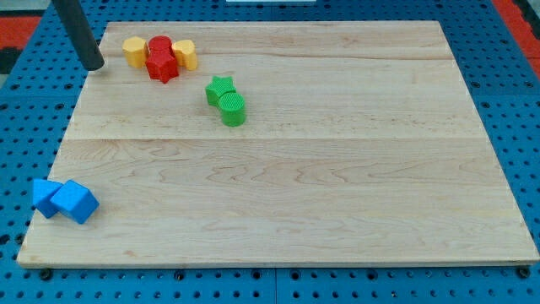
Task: Push the yellow hexagon into the red circle
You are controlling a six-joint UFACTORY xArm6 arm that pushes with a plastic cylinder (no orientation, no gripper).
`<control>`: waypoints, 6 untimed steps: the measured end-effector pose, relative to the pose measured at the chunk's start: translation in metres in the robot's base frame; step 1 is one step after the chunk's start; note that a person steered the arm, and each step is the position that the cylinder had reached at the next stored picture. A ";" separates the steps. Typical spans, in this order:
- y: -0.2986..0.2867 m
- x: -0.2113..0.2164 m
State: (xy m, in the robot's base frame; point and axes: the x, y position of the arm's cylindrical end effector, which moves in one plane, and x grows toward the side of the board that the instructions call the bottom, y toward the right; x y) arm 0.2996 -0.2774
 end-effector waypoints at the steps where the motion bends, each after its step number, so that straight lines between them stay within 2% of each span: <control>1: 0.018 0.000; 6: 0.057 0.000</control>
